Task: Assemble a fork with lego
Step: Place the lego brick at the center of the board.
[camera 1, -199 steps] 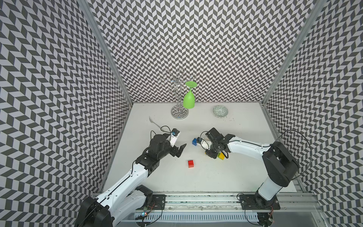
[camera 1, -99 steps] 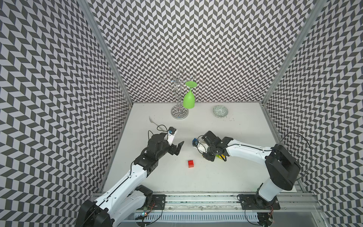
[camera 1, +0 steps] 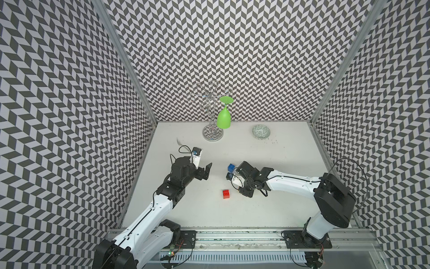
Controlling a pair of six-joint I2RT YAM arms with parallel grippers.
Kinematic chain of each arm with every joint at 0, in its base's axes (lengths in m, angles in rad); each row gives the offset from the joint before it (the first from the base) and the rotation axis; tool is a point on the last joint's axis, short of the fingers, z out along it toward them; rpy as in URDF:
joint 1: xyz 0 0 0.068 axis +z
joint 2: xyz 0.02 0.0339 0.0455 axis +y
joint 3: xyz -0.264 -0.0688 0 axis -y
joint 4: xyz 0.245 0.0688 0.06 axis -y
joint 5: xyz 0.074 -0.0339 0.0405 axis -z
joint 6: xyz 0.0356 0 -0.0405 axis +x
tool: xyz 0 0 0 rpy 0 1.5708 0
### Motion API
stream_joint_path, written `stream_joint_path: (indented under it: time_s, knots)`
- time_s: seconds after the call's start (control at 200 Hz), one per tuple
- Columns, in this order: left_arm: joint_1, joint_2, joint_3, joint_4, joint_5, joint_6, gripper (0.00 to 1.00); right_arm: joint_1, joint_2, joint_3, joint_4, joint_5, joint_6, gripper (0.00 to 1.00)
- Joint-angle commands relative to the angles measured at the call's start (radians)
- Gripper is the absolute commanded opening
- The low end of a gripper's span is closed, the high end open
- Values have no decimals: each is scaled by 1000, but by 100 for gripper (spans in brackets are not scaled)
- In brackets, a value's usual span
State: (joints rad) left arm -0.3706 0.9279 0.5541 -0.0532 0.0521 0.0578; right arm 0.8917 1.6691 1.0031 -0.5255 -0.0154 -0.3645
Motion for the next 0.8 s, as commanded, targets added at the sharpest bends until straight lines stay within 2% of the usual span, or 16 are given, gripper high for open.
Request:
stream_joint_path:
  time_s: [0.0,0.16,0.431,0.796]
  knots:
    - [5,7,29,15,24,-3,99,6,17,2,4,-14,16,20]
    - [5,11,29,16,26,-2,99,5,22,2,3,-20,19,37]
    - [5,12,27,15,33,-2,98,6,44,15,-11,-31,39,48]
    - [5,14,28,18,41,-1,98,-9,13,4,-7,-32,85,55]
